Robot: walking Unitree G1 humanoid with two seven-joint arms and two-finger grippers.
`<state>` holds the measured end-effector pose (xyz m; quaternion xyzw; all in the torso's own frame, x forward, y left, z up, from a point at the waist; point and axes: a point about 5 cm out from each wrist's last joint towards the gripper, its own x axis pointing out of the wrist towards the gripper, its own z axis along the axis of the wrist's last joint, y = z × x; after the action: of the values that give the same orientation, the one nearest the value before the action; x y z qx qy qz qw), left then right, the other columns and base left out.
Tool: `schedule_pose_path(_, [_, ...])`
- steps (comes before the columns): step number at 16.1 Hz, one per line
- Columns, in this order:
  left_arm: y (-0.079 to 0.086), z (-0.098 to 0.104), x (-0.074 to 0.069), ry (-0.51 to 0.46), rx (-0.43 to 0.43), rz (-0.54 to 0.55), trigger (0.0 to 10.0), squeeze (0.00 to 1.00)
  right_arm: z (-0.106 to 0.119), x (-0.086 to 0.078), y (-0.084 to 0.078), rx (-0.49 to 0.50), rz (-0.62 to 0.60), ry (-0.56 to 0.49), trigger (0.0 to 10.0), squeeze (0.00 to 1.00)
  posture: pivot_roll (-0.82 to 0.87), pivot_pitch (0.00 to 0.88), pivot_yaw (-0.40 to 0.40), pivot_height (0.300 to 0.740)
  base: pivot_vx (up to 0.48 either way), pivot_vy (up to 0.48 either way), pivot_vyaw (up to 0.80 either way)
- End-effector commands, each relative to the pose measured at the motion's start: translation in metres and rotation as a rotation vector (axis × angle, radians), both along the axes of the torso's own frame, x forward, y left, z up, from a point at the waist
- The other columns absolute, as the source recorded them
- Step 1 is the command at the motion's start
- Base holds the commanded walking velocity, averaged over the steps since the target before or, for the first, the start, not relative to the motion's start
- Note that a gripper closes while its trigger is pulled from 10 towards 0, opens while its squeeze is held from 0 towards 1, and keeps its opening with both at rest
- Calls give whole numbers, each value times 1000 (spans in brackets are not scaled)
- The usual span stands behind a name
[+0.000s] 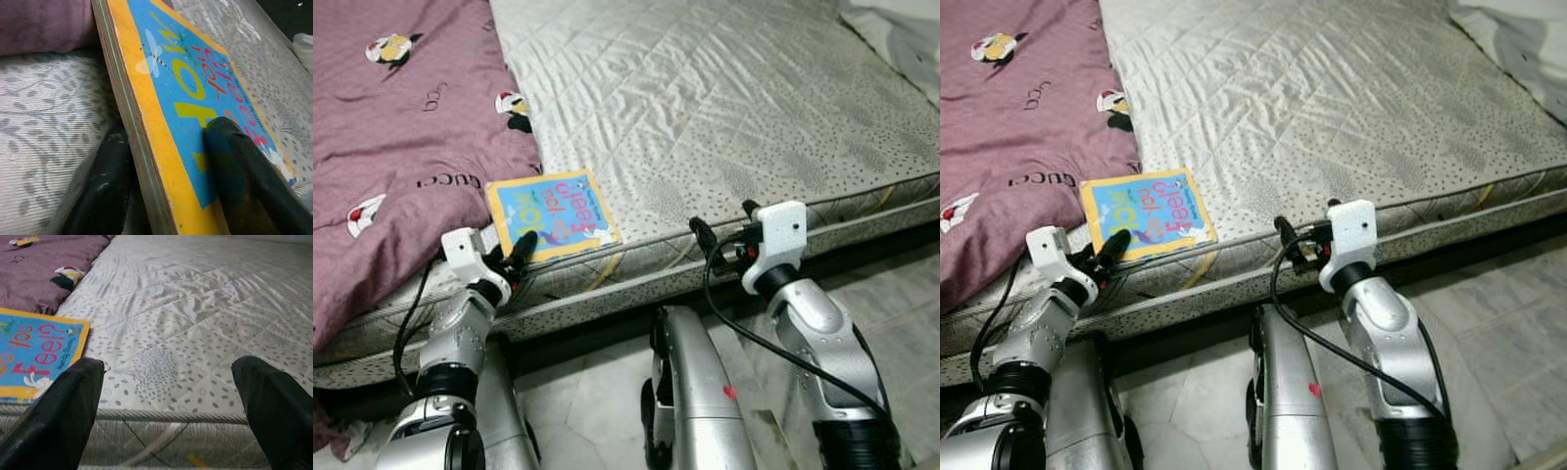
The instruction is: Clean up the room
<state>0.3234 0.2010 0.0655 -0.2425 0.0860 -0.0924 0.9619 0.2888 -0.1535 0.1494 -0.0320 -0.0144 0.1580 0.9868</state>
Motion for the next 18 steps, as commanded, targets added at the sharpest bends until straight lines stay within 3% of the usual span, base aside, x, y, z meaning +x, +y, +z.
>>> schedule_pose_path(1, [-3,2,-1,-11,7,-30,0,0,-1,1,2,8,-1,0,10000,0,-82,122,-38,472,0,0,0])
schedule_pose_path(5, [1,10,-4,-55,37,-31,0,0,-3,3,8,23,-17,-18,10000,0,-54,118,-30,472,0,0,0])
schedule_pose_path(6, [4,18,-6,-100,63,-37,0,0,-2,5,14,68,16,-20,10000,0,-42,126,-25,472,0,0,0])
schedule_pose_path(11, [12,38,-11,-192,91,-14,0,0,-6,10,22,71,-1,-20,10000,0,-6,113,-14,472,0,0,0])
schedule_pose_path(16, [13,69,-22,-329,191,3,0,0,-11,15,25,98,-32,-27,10000,0,12,82,7,472,0,0,0])
schedule_pose_path(18, [13,72,-27,-353,236,-4,0,0,-14,14,26,110,-31,-23,10000,0,19,62,17,472,0,0,0])
